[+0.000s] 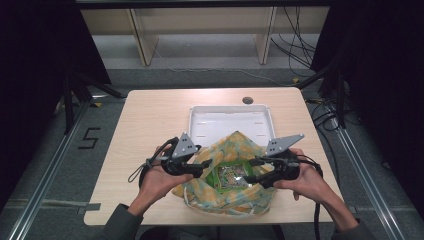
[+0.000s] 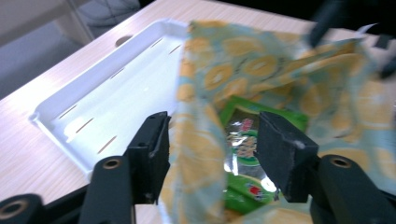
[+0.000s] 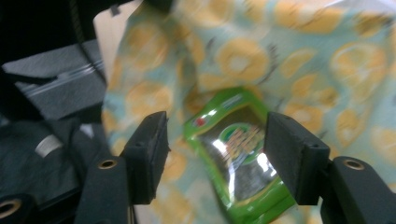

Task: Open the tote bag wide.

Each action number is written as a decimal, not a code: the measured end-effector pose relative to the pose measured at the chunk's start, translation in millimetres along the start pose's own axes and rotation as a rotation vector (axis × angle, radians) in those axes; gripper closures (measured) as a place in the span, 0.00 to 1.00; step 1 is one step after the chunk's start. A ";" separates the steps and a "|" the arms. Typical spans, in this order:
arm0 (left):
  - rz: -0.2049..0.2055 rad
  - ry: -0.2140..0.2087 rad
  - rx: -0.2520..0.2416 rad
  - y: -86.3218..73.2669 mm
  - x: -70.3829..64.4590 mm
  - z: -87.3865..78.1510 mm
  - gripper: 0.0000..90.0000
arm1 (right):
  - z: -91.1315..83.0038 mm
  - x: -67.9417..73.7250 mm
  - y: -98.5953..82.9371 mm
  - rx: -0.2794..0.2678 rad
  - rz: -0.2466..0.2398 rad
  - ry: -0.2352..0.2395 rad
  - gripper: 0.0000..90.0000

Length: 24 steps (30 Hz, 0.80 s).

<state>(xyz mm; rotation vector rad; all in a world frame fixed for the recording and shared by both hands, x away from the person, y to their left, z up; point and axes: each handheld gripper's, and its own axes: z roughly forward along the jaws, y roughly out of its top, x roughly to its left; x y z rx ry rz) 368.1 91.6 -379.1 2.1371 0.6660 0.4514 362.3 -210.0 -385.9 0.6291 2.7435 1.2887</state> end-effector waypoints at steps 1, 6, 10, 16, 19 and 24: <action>-0.011 -0.013 0.025 -0.1 3.3 5.3 0.45 | 0.6 1.4 -3.2 0.009 -0.013 0.014 0.44; -0.065 -0.046 0.098 -2.1 16.0 30.0 0.50 | 8.0 8.9 -21.5 0.068 -0.047 0.057 0.47; -0.053 -0.004 0.117 -0.8 30.1 39.9 0.84 | 12.4 11.0 -32.0 0.136 -0.104 0.087 0.76; -0.088 0.069 0.155 2.9 55.8 48.2 0.97 | 14.8 16.7 -44.9 0.213 -0.147 0.176 0.98; -0.109 0.082 0.164 3.6 66.0 52.5 0.97 | 10.3 18.0 -47.2 0.206 -0.140 0.202 0.99; -0.114 0.088 0.167 3.0 67.5 56.5 0.93 | 6.6 19.4 -48.1 0.202 -0.174 0.206 0.98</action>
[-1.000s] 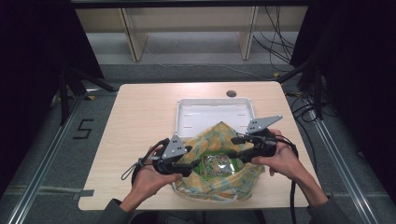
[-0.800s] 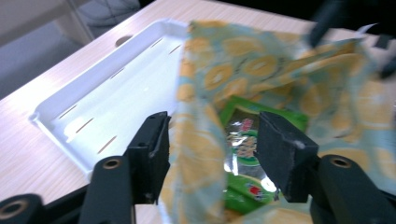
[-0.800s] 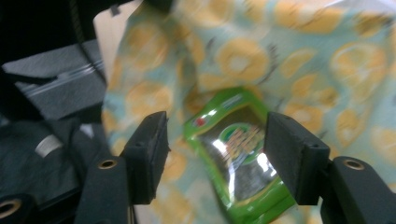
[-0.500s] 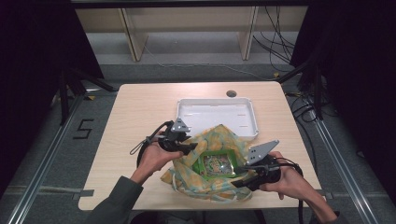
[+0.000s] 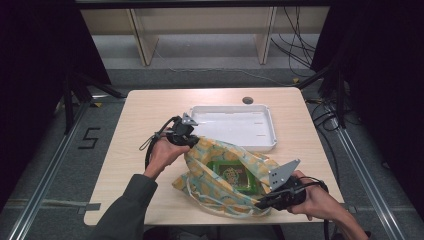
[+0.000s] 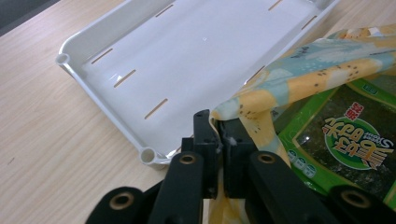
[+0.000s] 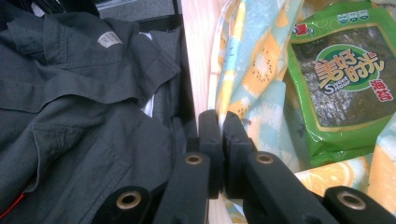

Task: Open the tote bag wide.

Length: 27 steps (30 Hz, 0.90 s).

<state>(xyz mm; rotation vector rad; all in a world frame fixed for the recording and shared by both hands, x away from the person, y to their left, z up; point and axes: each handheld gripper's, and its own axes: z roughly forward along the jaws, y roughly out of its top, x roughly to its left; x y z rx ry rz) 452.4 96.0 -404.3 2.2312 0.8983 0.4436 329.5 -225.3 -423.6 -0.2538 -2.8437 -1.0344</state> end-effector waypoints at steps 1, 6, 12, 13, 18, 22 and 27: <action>0.004 -0.007 0.000 0.0 -1.7 -0.9 0.86 | 1.1 -0.8 1.2 -0.006 0.014 0.006 0.91; -0.014 -0.049 -0.034 2.5 -12.4 -14.1 0.63 | -3.2 -6.8 9.7 -0.065 0.064 -0.033 0.61; -0.038 -0.059 -0.095 4.6 -21.6 -42.0 0.39 | -20.6 -16.4 33.4 -0.163 0.076 -0.108 0.53; -0.034 -0.063 -0.114 3.6 -22.4 -49.4 0.37 | -19.8 -19.8 37.9 -0.161 0.060 -0.106 0.53; -0.036 -0.054 -0.194 -7.2 -33.4 -78.4 0.36 | -3.1 -32.5 57.7 -0.120 0.042 -0.119 0.53; -0.035 -0.086 -0.223 -24.6 -46.9 -98.2 0.36 | 9.9 -43.2 67.3 -0.078 0.038 -0.142 0.53; -0.028 -0.096 -0.251 -51.3 -66.3 -112.2 0.39 | 26.2 -55.3 73.8 -0.030 0.072 -0.143 0.52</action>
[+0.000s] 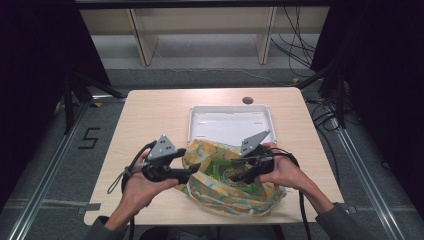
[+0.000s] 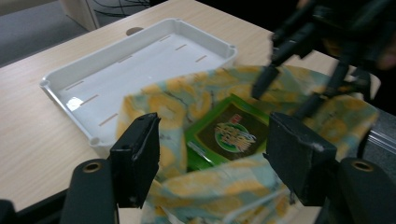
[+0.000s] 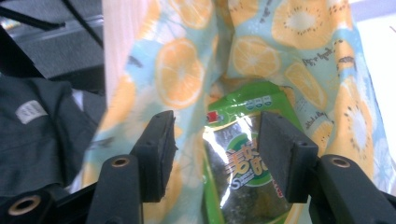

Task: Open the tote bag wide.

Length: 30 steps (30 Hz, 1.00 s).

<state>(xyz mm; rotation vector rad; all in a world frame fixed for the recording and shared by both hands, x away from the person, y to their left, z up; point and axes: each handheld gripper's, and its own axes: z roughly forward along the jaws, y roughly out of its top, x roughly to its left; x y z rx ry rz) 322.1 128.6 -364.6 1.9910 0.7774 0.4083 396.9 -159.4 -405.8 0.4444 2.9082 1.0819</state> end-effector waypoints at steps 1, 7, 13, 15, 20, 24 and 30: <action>-0.013 -0.010 -0.018 -6.3 -2.9 -1.2 0.40 | 2.7 -3.1 0.6 -0.003 -0.020 -0.005 0.52; -0.051 -0.049 -0.011 -47.0 -16.0 2.2 0.44 | 16.2 -22.8 -0.7 0.035 0.027 -0.020 0.53; -0.097 -0.072 0.044 -75.0 -18.5 23.3 0.50 | 26.1 -40.5 -2.9 0.040 0.049 -0.045 0.52; -0.086 -0.084 0.071 -83.9 -24.1 33.7 0.51 | 28.0 -42.9 -4.3 0.044 0.071 -0.048 0.53; 0.000 -0.105 0.091 -93.3 -37.2 57.7 0.69 | 34.0 -50.5 -8.4 0.052 0.095 -0.055 0.53; 0.022 -0.122 0.081 -94.4 -43.2 71.0 0.80 | 39.7 -55.1 -11.7 0.065 0.099 -0.051 0.53; 0.052 -0.136 0.094 -95.2 -50.8 90.1 0.89 | 50.8 -59.1 -14.5 0.086 0.119 -0.053 0.52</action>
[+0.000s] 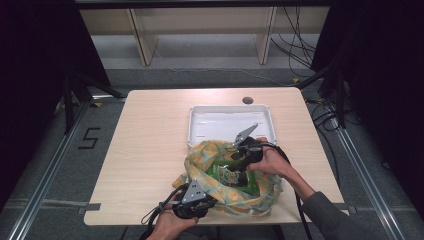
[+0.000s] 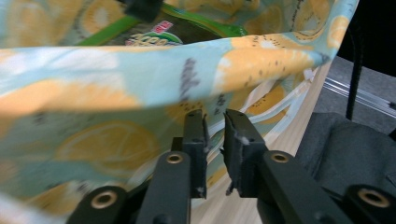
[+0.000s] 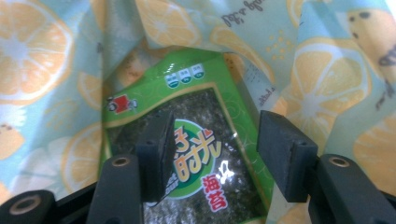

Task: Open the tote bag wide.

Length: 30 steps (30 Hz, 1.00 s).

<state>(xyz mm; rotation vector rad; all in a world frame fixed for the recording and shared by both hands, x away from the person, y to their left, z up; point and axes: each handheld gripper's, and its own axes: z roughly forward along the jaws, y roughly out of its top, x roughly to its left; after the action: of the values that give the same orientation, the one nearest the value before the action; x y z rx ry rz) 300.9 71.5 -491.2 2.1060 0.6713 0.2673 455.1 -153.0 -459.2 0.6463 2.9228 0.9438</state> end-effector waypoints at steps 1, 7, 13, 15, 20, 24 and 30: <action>0.006 -0.007 0.003 0.3 0.5 3.0 0.90 | 1.5 -1.7 0.2 0.005 -0.001 -0.001 0.51; -0.017 -0.009 0.005 2.4 1.1 16.0 0.97 | 11.7 -9.5 -0.9 0.019 0.016 0.004 0.51; -0.018 -0.048 0.008 4.4 -0.8 27.1 0.99 | 19.1 -11.7 -1.4 0.036 0.040 0.003 0.51; -0.026 -0.047 0.022 4.7 -2.2 29.7 0.99 | 21.0 -12.6 -2.1 0.046 0.048 0.009 0.50; -0.019 -0.029 0.018 5.3 -0.4 34.6 0.99 | 24.8 -16.9 -3.8 0.045 0.042 0.015 0.49; -0.031 -0.031 0.018 5.6 -0.7 38.3 0.99 | 26.3 -14.9 -4.0 0.052 0.095 0.068 0.49; -0.045 -0.022 0.009 7.4 0.0 43.9 0.99 | 26.9 -13.7 -5.1 0.069 0.100 0.074 0.49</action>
<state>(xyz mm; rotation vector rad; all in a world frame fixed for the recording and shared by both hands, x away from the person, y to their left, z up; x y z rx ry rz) 322.1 37.7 -510.9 2.0964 0.7077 0.2164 469.1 -147.0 -485.8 0.7850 3.0257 0.8969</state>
